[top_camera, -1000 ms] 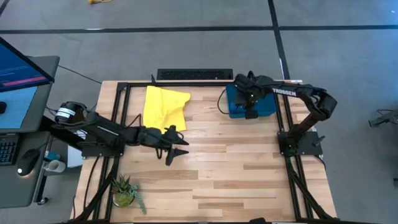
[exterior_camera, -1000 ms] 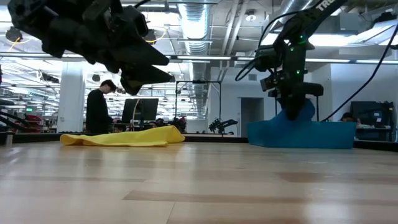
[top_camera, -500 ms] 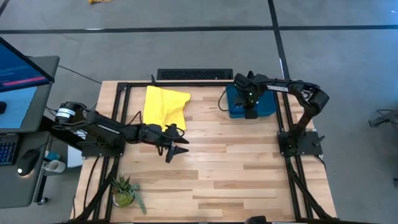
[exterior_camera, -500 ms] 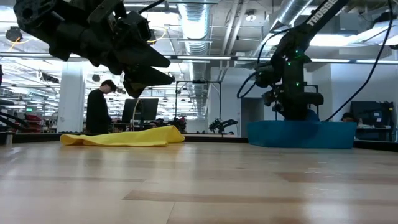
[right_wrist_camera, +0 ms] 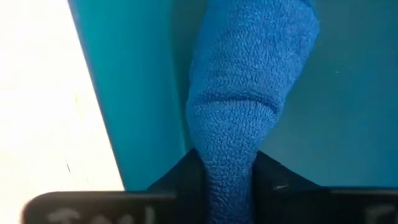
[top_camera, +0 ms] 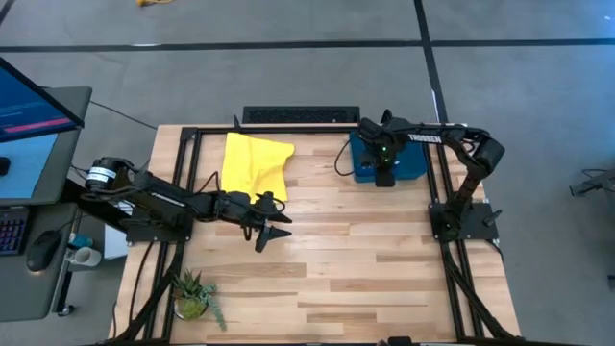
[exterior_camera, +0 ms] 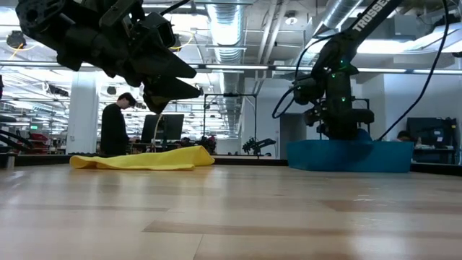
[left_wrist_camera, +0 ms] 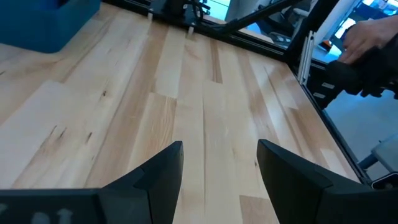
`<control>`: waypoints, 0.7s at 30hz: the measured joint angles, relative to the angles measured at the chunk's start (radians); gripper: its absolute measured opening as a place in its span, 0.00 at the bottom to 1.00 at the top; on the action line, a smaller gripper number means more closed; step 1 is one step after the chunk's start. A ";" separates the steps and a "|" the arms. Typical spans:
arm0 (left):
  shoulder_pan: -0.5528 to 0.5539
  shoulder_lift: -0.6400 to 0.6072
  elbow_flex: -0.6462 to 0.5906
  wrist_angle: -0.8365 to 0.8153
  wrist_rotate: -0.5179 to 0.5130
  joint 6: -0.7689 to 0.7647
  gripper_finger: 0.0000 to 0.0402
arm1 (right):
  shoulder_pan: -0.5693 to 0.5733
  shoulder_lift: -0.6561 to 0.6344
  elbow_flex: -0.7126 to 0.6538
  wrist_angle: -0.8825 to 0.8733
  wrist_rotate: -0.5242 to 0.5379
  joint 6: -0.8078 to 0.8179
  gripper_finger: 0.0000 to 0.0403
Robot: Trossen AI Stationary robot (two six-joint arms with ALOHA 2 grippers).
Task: Roll microfiber towels into tight, uniform cylinder then place into a basket
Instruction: Put the rolled blue microfiber cloth into the blue bin, then roll the yellow microfiber cloth
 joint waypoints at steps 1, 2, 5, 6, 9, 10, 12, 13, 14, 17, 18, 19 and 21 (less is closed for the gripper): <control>0.002 0.000 0.000 0.000 0.000 0.000 0.50 | 0.001 0.000 0.000 0.002 0.001 0.006 0.24; 0.005 0.000 0.000 0.000 0.000 0.000 0.50 | 0.002 0.000 0.000 0.004 0.001 0.008 0.27; 0.018 0.000 0.000 0.000 0.000 0.000 0.50 | 0.002 0.000 0.000 0.004 0.001 0.009 0.37; 0.023 0.000 0.000 0.000 0.000 0.000 0.50 | 0.002 0.000 0.000 0.004 0.002 0.018 0.40; 0.037 0.000 0.000 0.000 0.000 0.000 0.50 | 0.002 0.000 0.000 0.002 0.004 0.024 0.49; 0.041 0.000 0.000 0.000 0.000 0.000 0.50 | 0.002 0.000 0.000 0.000 0.004 0.026 0.51; 0.050 0.000 0.000 0.000 0.002 0.000 0.50 | 0.002 0.000 0.000 0.001 0.004 0.035 0.54; 0.053 0.000 0.000 0.000 0.006 0.000 0.50 | 0.002 0.000 0.000 0.001 0.004 0.041 0.55; 0.057 0.000 0.000 0.000 0.009 0.000 0.50 | 0.002 0.000 0.000 0.001 0.004 0.048 0.56; 0.064 0.000 0.000 0.000 0.009 0.000 0.50 | 0.002 0.000 0.014 -0.031 0.004 0.050 0.56; 0.066 0.000 0.000 0.000 0.009 0.000 0.50 | 0.002 0.000 0.024 -0.040 0.004 0.050 0.57; 0.069 0.000 0.000 0.000 0.009 0.000 0.50 | 0.002 0.000 0.036 -0.047 0.004 0.052 0.57; 0.074 0.000 0.000 -0.001 0.010 -0.001 0.50 | 0.000 0.000 0.060 -0.069 0.003 0.067 0.57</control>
